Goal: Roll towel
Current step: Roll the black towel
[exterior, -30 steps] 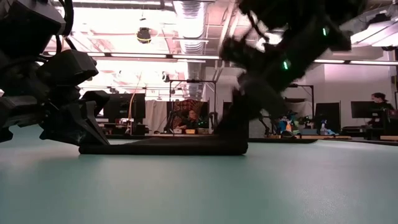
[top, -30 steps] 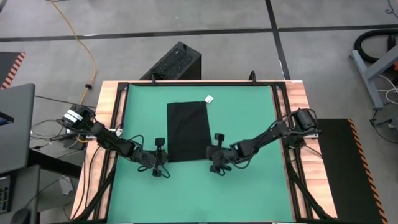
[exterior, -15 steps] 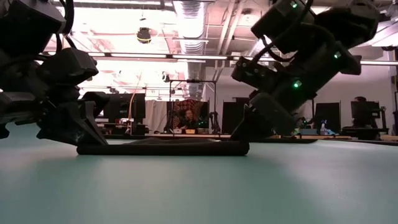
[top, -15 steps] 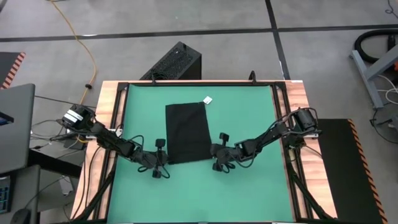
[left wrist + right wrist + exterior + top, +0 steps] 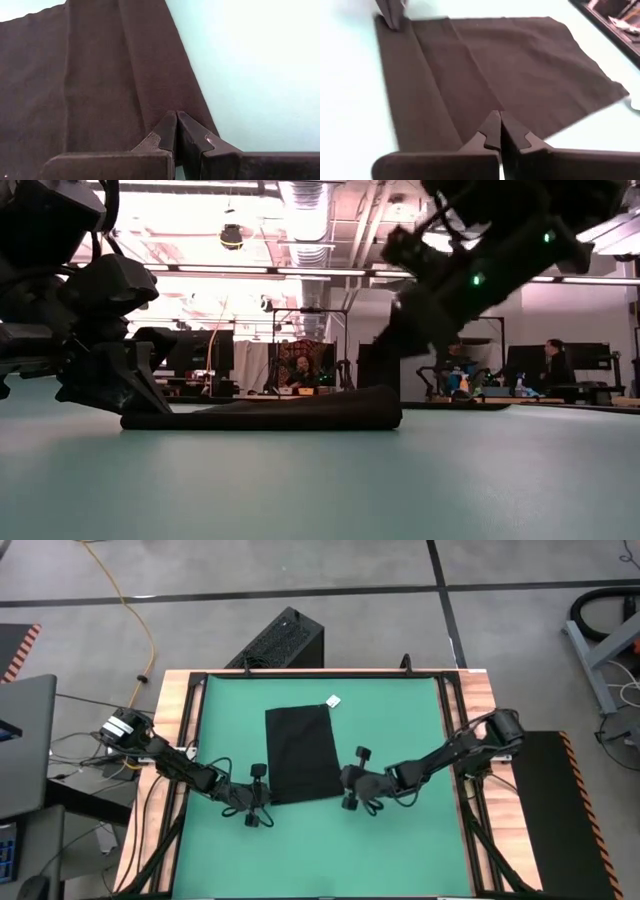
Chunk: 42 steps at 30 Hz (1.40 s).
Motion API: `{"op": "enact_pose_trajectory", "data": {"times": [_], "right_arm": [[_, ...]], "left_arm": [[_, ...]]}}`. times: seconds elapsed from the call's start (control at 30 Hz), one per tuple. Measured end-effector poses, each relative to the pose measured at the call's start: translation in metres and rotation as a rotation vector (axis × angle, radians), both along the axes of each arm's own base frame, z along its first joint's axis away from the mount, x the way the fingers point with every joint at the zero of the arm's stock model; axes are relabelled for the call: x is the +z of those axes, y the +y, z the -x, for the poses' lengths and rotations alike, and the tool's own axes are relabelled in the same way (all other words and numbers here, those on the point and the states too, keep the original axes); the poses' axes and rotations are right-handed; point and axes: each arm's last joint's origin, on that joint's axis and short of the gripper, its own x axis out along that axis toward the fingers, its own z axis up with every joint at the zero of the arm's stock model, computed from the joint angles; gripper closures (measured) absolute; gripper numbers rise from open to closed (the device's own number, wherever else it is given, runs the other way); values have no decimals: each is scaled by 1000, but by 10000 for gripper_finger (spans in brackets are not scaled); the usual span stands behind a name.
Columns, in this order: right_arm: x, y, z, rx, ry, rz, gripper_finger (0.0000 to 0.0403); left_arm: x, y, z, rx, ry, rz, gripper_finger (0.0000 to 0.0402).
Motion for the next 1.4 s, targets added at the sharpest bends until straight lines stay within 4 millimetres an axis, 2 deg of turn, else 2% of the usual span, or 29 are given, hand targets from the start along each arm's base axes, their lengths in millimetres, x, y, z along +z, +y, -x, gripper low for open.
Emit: {"op": "enact_pose_trajectory", "data": {"times": [0.13, 0.2, 0.4, 0.7, 0.87, 1.17, 1.4], "right_arm": [[16, 4, 3, 93, -21, 7, 385], [19, 8, 3, 196, -8, 10, 384], [0, 11, -6, 269, 0, 10, 395], [-49, 8, -15, 227, 82, -50, 393], [-67, 10, -17, 155, 77, -139, 393], [-77, 32, -6, 14, 22, -239, 392], [-77, 50, 1, -22, -32, -311, 392]], "left_arm": [[0, 0, 0, -1, 6, -5, 401], [0, 0, 0, -3, 7, -8, 402], [0, 0, 0, -3, 9, -10, 401], [-1, 0, 1, 0, 10, -8, 401], [-2, 0, 2, -20, 41, 6, 401], [-5, -4, 7, -57, 108, 62, 401], [-4, -2, 4, -124, 58, -76, 401]]}}
